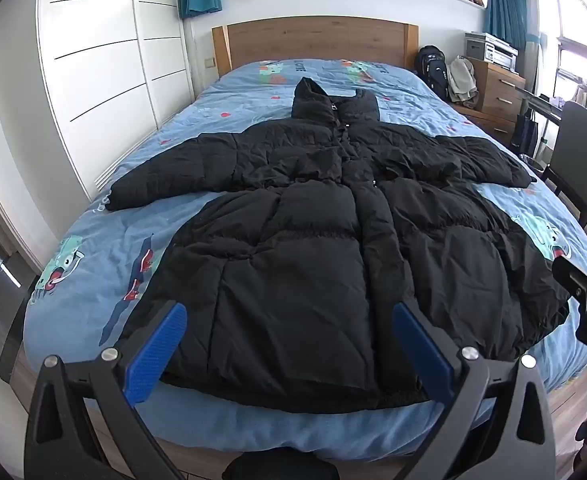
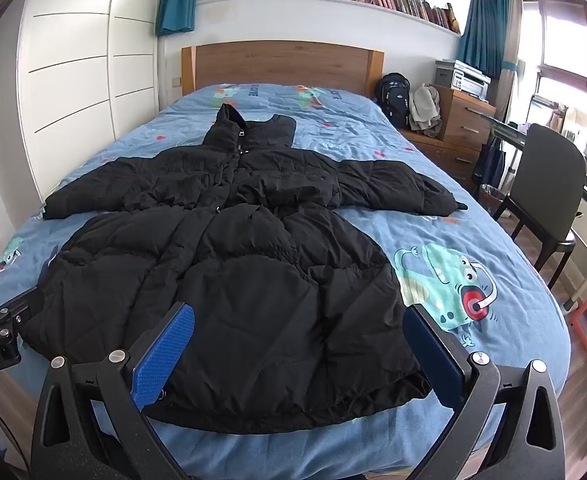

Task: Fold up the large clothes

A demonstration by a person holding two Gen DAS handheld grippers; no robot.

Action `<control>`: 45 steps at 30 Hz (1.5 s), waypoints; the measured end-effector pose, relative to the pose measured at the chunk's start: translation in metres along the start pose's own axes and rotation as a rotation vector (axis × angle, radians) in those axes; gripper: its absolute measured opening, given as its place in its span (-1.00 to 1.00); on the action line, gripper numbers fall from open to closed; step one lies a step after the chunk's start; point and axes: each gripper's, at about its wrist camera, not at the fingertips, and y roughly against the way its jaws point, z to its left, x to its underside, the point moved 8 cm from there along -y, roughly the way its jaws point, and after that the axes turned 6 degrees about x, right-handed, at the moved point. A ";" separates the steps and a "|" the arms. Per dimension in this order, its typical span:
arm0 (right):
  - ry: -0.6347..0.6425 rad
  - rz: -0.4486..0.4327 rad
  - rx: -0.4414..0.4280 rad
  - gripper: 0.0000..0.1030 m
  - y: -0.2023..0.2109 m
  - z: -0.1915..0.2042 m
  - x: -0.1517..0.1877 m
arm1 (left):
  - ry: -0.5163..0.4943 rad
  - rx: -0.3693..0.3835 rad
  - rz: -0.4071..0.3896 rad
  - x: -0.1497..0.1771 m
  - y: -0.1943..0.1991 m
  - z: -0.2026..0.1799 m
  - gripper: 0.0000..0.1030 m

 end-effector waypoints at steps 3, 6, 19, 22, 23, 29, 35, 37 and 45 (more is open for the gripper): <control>-0.002 -0.002 -0.001 0.99 0.000 0.000 0.000 | -0.001 0.000 0.001 0.000 0.000 0.000 1.00; -0.001 -0.002 -0.001 0.99 0.000 0.000 0.000 | -0.001 0.000 0.004 0.001 0.000 -0.001 1.00; -0.004 -0.001 -0.003 0.99 -0.001 0.000 0.001 | 0.003 0.003 0.007 0.001 0.000 0.000 1.00; -0.005 0.001 -0.004 0.99 -0.001 0.000 0.001 | 0.002 0.004 0.008 0.001 0.000 0.000 1.00; -0.005 0.001 -0.004 0.99 -0.001 0.000 0.001 | 0.002 0.004 0.008 0.001 0.000 -0.001 1.00; -0.004 0.001 -0.004 0.99 -0.001 0.000 0.002 | 0.003 0.004 0.011 0.001 0.000 0.000 1.00; -0.004 0.003 -0.004 0.99 -0.001 0.000 0.003 | 0.001 0.003 0.010 0.003 0.004 -0.002 1.00; -0.005 0.003 -0.004 0.99 -0.002 0.000 0.003 | -0.001 0.002 0.010 0.005 0.005 -0.003 1.00; -0.005 0.003 -0.004 0.99 -0.002 -0.001 0.003 | 0.007 -0.001 0.014 0.003 0.003 0.001 1.00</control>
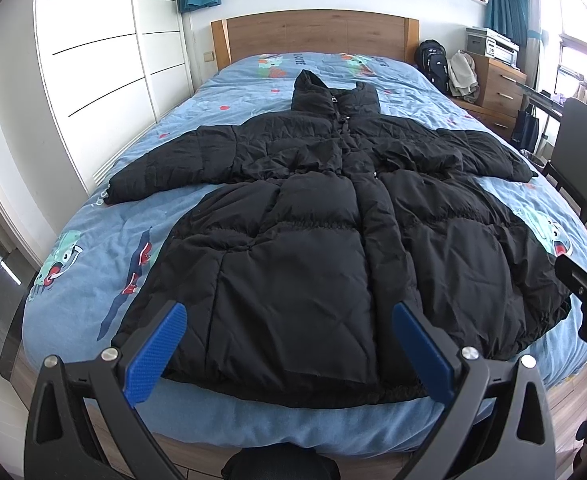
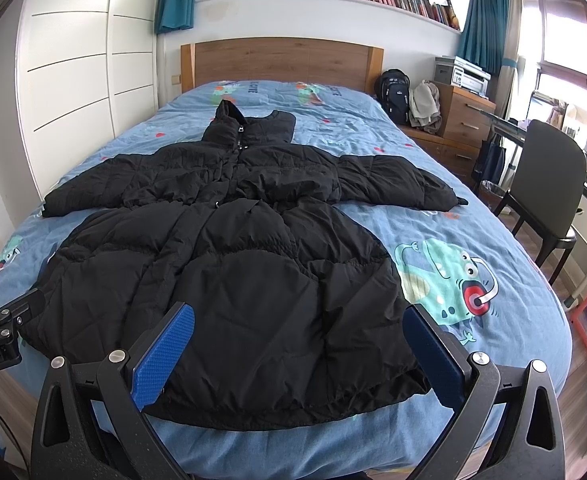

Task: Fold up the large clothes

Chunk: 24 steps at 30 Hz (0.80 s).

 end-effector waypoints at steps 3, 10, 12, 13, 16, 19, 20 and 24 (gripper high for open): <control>0.000 0.001 0.000 0.99 0.000 0.000 0.000 | 0.000 -0.002 0.002 0.015 -0.005 0.000 1.00; -0.001 0.001 0.000 0.99 -0.001 -0.001 0.000 | -0.001 -0.005 0.009 0.007 -0.010 0.000 1.00; -0.001 0.002 0.000 0.99 -0.001 -0.001 0.000 | -0.001 -0.005 0.009 0.007 -0.010 0.000 1.00; -0.001 0.002 0.000 0.99 -0.001 -0.001 0.000 | 0.000 -0.006 0.009 0.008 -0.010 0.000 1.00; -0.001 0.003 0.000 0.99 -0.001 -0.002 0.000 | 0.000 -0.003 0.007 0.008 -0.010 0.000 1.00; -0.001 0.002 0.001 0.99 0.000 -0.001 -0.003 | 0.003 -0.003 0.010 0.004 -0.009 0.001 1.00; -0.002 0.001 0.000 0.99 0.000 -0.001 -0.004 | 0.003 -0.004 0.009 0.004 -0.009 0.001 1.00; -0.002 0.001 0.001 0.99 0.000 -0.002 -0.004 | 0.004 -0.003 0.010 0.004 -0.009 0.001 1.00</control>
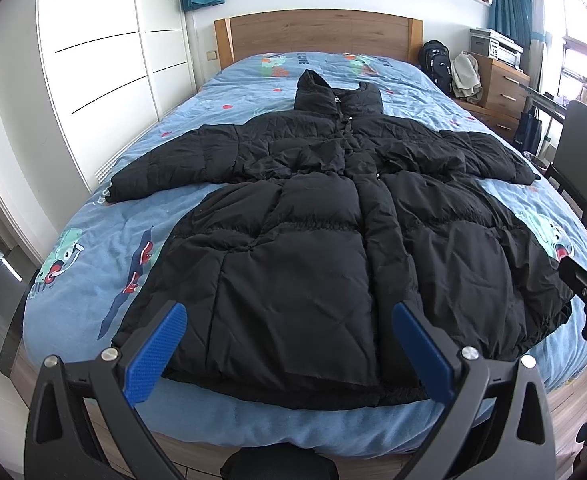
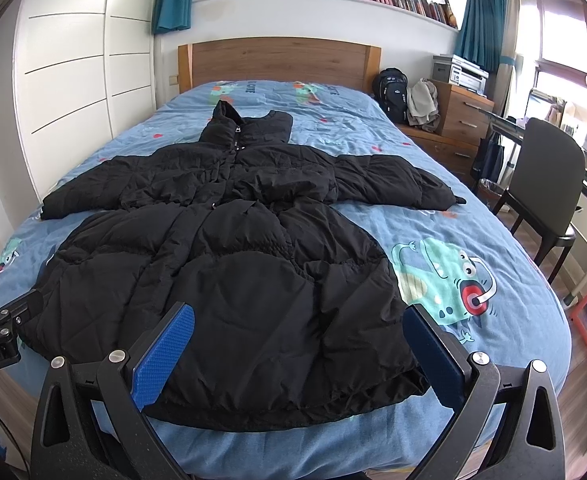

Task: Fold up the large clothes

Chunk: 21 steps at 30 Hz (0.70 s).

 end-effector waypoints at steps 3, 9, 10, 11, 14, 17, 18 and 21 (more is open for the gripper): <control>-0.001 0.001 -0.001 0.99 0.000 -0.001 0.001 | 0.000 -0.001 -0.001 -0.001 0.000 0.000 1.00; 0.002 0.002 -0.002 0.99 0.000 0.000 0.002 | 0.012 -0.008 -0.003 -0.005 0.003 0.004 1.00; 0.004 0.002 -0.003 0.99 0.000 -0.001 0.002 | 0.013 -0.009 -0.002 -0.006 0.003 0.004 1.00; 0.005 0.003 -0.003 0.99 -0.001 -0.001 0.002 | 0.015 -0.009 -0.003 -0.007 0.003 0.004 1.00; 0.006 0.009 -0.005 0.99 -0.003 0.002 0.001 | 0.017 -0.010 -0.002 -0.007 0.003 0.004 1.00; 0.008 0.014 -0.005 0.99 -0.003 0.002 0.000 | 0.023 -0.012 0.003 -0.008 0.002 0.005 1.00; 0.008 0.015 -0.005 0.99 -0.003 0.002 0.000 | 0.026 -0.011 0.003 -0.009 0.002 0.005 1.00; 0.011 0.017 -0.003 0.99 -0.004 0.002 0.000 | 0.020 -0.017 -0.003 -0.010 0.001 0.004 1.00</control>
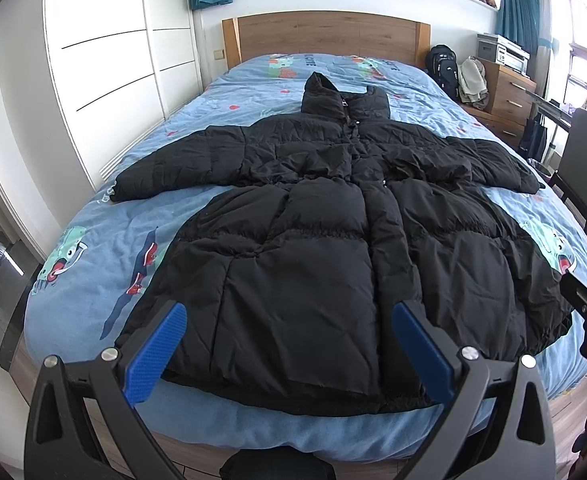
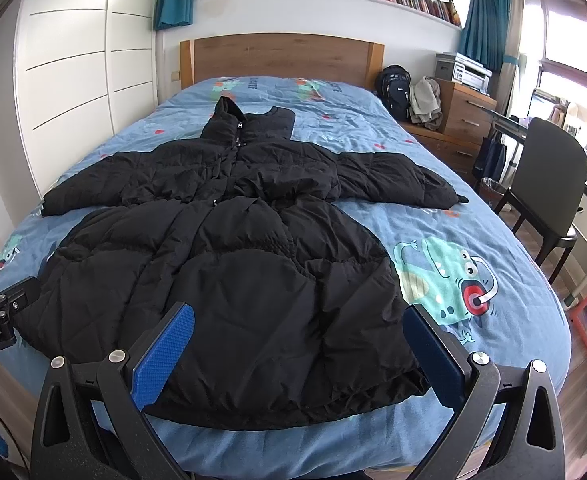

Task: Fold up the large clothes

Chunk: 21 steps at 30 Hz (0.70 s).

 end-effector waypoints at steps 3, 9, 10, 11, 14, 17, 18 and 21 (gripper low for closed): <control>-0.001 0.005 0.000 0.99 -0.001 -0.002 0.000 | 0.000 -0.003 0.001 -0.001 -0.001 -0.001 1.00; -0.003 0.010 -0.002 0.99 -0.004 -0.004 0.000 | 0.004 -0.006 -0.012 -0.005 -0.002 0.000 1.00; -0.004 0.010 -0.003 0.99 -0.004 -0.004 0.000 | 0.004 -0.007 -0.014 -0.005 -0.002 0.000 1.00; -0.004 0.009 -0.002 0.99 -0.004 -0.004 0.000 | 0.004 -0.007 -0.017 -0.006 -0.002 0.000 1.00; -0.005 0.009 0.000 0.99 -0.004 -0.004 0.000 | 0.005 -0.003 -0.025 -0.008 -0.002 0.000 1.00; -0.006 0.009 0.001 0.99 -0.005 -0.005 -0.001 | 0.003 -0.003 -0.031 -0.008 -0.001 0.001 1.00; -0.005 0.010 0.002 0.99 -0.004 -0.005 -0.001 | 0.002 -0.002 -0.031 -0.008 -0.001 0.001 1.00; -0.002 0.009 0.004 0.99 -0.004 -0.006 -0.001 | 0.005 0.003 -0.030 -0.008 -0.001 0.001 1.00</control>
